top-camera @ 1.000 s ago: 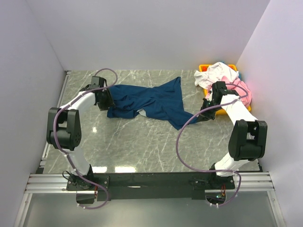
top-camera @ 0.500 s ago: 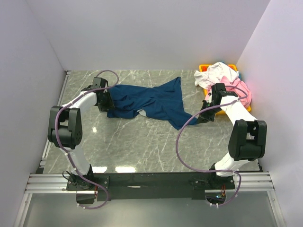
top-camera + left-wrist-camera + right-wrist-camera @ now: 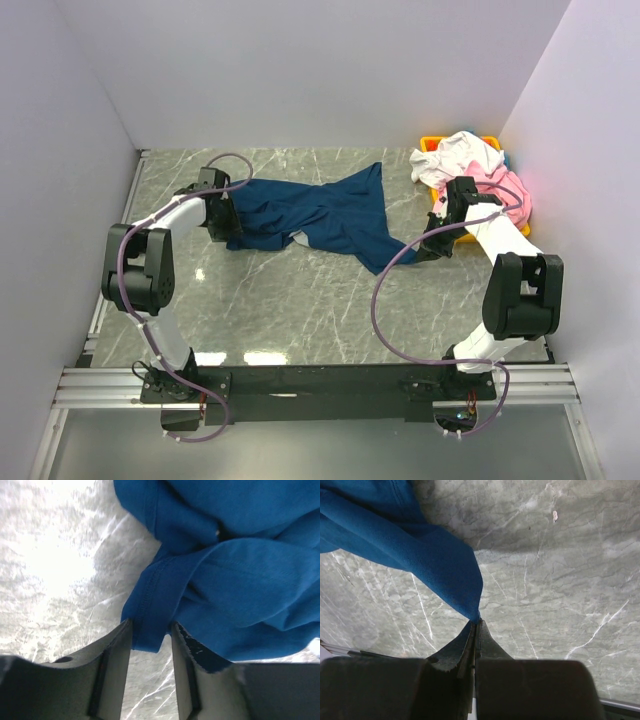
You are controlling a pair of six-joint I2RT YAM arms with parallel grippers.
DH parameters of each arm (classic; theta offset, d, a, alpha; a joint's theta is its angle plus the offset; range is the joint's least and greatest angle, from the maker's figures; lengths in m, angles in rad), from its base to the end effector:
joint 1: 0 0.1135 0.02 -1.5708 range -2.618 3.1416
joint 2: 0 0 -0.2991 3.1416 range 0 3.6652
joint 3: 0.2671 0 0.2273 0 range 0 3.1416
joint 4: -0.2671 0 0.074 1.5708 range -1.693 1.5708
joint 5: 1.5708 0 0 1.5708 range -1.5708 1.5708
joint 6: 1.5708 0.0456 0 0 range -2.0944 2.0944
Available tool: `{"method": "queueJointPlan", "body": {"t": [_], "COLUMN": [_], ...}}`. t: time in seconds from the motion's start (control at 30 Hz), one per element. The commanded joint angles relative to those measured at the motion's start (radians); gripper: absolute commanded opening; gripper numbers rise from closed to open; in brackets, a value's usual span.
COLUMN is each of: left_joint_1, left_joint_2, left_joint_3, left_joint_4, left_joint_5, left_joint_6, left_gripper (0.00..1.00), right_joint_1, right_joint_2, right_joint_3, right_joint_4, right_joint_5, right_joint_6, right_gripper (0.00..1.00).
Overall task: Fold and stack the t-shirts
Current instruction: Flatten the tshirt out
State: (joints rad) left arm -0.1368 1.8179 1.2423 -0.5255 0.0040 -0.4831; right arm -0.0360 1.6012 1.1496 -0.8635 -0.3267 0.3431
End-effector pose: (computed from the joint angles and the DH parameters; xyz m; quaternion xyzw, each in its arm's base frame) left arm 0.3604 -0.0498 0.2279 -0.1671 0.9581 -0.0728 0.2210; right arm 0.2825 0.0045 0.2574 0.1640 0.9650 0.1786 0.0997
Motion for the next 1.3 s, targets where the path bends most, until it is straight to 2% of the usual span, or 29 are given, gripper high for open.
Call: {"method": "queueJointPlan", "body": {"t": [0.0, 0.17, 0.4, 0.63, 0.83, 0.93, 1.1, 1.17, 1.23, 1.27], "left_joint_1": [-0.007, -0.007, -0.006, 0.017, 0.112, 0.196, 0.341, 0.376, 0.394, 0.41], "left_joint_2": [0.011, 0.018, -0.002, -0.057, -0.141, -0.21, -0.281, -0.275, -0.269, -0.266], "left_joint_3": [-0.012, -0.017, -0.015, -0.014, -0.087, -0.151, -0.211, -0.208, -0.202, -0.205], "left_joint_4": [-0.008, -0.004, -0.001, -0.008, 0.071, 0.159, 0.294, 0.361, 0.422, 0.512], "left_joint_5": [-0.001, -0.002, -0.048, -0.067, 0.026, 0.17, 0.503, 0.621, 0.798, 0.844], "left_joint_6": [0.021, 0.031, 0.034, 0.024, -0.011, -0.028, -0.037, -0.035, -0.058, -0.119], "left_gripper": [0.41, 0.34, 0.14, 0.01, 0.0, 0.0, 0.0, 0.0, 0.0, 0.0], "right_joint_1": [0.004, 0.004, 0.004, 0.004, 0.004, 0.004, 0.001, 0.001, -0.001, -0.001], "right_joint_2": [-0.044, -0.047, -0.05, -0.047, -0.047, -0.055, -0.069, -0.069, -0.069, -0.073], "right_joint_3": [-0.007, -0.005, 0.004, 0.01, 0.01, 0.016, 0.064, 0.119, 0.2, 0.229], "right_joint_4": [0.015, 0.015, 0.006, 0.003, -0.005, -0.009, -0.032, -0.052, -0.074, -0.083], "right_joint_5": [-0.003, -0.003, 0.008, 0.015, 0.037, 0.055, 0.055, 0.04, 0.032, 0.029], "right_joint_6": [-0.004, -0.001, -0.006, -0.009, -0.012, -0.013, -0.01, -0.003, 0.007, 0.016], "right_gripper": [0.0, 0.0, 0.0, 0.0, 0.0, 0.0, 0.0, 0.0, 0.0, 0.0]}}
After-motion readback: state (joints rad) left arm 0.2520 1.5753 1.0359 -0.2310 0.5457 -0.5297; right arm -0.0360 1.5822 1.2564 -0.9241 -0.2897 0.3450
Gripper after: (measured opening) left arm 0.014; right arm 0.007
